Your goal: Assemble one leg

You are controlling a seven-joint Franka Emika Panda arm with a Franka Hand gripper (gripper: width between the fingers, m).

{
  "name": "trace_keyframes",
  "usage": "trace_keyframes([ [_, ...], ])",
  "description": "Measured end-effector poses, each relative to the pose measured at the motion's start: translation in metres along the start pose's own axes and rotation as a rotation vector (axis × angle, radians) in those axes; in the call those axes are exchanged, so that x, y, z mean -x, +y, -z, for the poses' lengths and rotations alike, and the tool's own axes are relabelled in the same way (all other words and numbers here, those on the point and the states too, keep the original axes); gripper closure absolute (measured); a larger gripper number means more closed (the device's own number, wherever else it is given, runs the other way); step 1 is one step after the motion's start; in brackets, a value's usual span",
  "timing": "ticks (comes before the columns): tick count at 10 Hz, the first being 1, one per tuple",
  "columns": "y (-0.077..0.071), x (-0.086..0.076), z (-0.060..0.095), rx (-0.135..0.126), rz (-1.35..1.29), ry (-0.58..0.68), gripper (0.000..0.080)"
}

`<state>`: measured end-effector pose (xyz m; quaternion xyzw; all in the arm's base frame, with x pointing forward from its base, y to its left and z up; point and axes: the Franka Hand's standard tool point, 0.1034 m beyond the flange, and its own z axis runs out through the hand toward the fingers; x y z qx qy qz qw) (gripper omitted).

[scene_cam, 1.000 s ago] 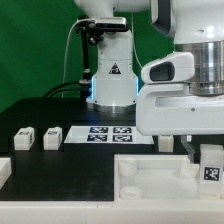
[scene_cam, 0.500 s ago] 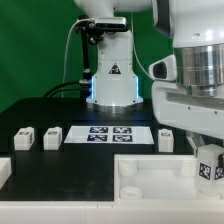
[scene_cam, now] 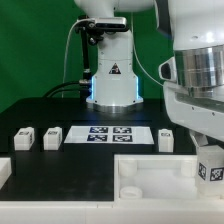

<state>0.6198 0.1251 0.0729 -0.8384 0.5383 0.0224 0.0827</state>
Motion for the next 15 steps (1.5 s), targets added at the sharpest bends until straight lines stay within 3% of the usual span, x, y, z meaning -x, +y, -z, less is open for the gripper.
trace_keyframes([
  [1, 0.0017, -0.0052, -0.0003, 0.001, 0.248, 0.003, 0.0190],
  [2, 0.0016, -0.0054, 0.0008, 0.011, 0.415, 0.015, 0.0160],
  [6, 0.0012, -0.0062, 0.0010, 0.033, 0.904, 0.033, 0.0151],
  [8, 0.0007, -0.0080, 0.0020, 0.079, 1.285, 0.057, 0.0151],
  [10, 0.0022, -0.0108, 0.0006, 0.079, 1.311, 0.051, 0.0151],
  [12, 0.0024, -0.0110, 0.0003, 0.079, 1.312, 0.050, 0.0419],
  [13, 0.0022, -0.0103, 0.0002, 0.073, 1.204, 0.053, 0.0509],
  [15, 0.0018, -0.0104, 0.0002, 0.059, 0.946, 0.059, 0.0509],
])
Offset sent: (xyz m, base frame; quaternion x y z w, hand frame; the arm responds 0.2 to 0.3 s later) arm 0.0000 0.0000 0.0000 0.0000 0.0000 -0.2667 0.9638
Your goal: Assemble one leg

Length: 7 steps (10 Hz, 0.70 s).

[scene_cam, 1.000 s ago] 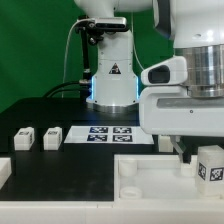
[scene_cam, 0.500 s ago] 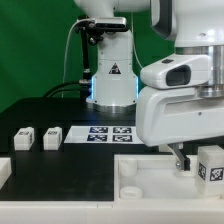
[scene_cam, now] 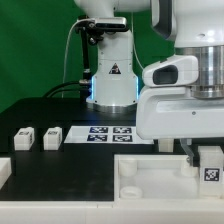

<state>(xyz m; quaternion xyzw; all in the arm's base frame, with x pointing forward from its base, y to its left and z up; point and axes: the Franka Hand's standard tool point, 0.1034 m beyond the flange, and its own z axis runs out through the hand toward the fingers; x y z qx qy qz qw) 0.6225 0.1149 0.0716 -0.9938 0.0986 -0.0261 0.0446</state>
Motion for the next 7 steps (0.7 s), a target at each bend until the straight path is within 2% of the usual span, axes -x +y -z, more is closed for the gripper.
trace_keyframes([
  [2, -0.0010, 0.0002, -0.0008, -0.002, -0.426, 0.011, 0.0509],
  [5, 0.0000, -0.0001, -0.0006, -0.055, -0.923, -0.033, 0.0508],
  [7, -0.0012, 0.0004, -0.0002, -0.069, -1.169, -0.062, 0.0508],
])
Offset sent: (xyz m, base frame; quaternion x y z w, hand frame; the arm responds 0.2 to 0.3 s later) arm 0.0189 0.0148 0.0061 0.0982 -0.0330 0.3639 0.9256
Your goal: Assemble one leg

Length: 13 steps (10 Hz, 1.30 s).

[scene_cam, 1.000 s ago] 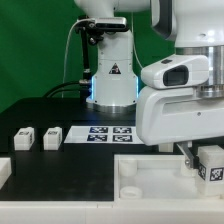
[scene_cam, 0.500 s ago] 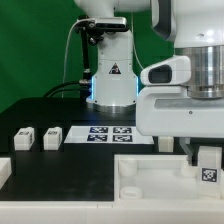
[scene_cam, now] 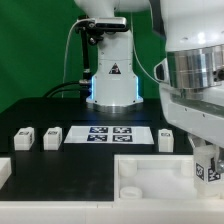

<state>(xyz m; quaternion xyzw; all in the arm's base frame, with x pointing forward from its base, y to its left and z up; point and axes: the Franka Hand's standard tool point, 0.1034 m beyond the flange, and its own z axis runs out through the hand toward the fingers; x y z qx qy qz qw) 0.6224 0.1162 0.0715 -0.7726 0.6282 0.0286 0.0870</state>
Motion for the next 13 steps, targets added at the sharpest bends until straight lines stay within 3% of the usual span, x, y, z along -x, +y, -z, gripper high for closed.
trace_keyframes([
  [2, -0.001, 0.005, -0.001, -0.002, -0.229, -0.007, 0.0508],
  [4, 0.000, 0.007, -0.001, -0.001, -0.212, -0.003, 0.0508],
  [5, 0.000, 0.007, -0.002, 0.000, -0.188, -0.003, 0.0454],
  [6, 0.001, 0.008, -0.002, 0.002, -0.184, -0.003, 0.0264],
  [7, 0.005, 0.008, -0.005, 0.020, 0.018, 0.012, 0.0185],
  [9, 0.013, 0.009, -0.005, 0.087, 0.457, 0.037, 0.0157],
  [13, 0.009, 0.008, -0.001, 0.109, 0.987, 0.065, 0.0151],
])
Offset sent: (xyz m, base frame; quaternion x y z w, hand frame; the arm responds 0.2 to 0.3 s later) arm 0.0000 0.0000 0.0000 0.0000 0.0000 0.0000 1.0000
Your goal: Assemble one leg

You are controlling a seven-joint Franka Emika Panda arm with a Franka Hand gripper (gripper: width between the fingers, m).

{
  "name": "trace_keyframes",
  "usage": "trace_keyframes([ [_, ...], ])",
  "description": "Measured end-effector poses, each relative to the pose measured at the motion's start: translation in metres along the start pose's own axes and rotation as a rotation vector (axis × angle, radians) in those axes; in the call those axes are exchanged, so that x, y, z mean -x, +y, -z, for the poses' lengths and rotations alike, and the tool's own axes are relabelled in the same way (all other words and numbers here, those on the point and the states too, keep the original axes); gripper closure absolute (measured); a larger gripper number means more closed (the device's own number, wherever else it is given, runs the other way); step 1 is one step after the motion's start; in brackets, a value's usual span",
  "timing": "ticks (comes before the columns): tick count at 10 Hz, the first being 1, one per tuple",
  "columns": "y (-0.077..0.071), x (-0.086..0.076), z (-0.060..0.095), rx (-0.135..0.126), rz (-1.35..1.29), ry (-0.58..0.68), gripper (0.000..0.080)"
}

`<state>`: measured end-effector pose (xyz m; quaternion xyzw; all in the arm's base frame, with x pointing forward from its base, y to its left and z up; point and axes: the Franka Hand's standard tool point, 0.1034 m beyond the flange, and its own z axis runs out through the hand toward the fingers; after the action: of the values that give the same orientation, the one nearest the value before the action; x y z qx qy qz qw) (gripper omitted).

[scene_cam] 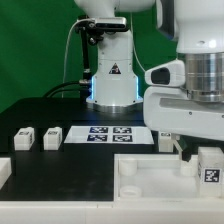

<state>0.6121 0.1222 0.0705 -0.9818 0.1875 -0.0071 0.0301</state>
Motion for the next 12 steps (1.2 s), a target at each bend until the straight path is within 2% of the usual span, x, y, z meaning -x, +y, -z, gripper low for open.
trace_keyframes([
  [2, -0.002, -0.010, 0.004, -0.015, 0.277, 0.048, 0.0151],
  [4, -0.001, -0.015, 0.002, -0.024, 0.265, 0.076, 0.0151],
  [5, -0.001, -0.015, 0.002, -0.023, 0.266, 0.076, 0.0283],
  [6, -0.002, -0.014, 0.002, -0.032, 0.177, 0.073, 0.0283],
  [7, -0.004, -0.013, 0.002, -0.043, 0.056, 0.067, 0.0423],
  [8, -0.001, -0.014, 0.002, -0.043, -0.027, 0.066, 0.0500],
  [10, 0.001, -0.015, 0.002, -0.054, -0.259, 0.046, 0.0500],
  [12, -0.001, -0.013, 0.001, -0.067, -0.615, -0.009, 0.0501],
])
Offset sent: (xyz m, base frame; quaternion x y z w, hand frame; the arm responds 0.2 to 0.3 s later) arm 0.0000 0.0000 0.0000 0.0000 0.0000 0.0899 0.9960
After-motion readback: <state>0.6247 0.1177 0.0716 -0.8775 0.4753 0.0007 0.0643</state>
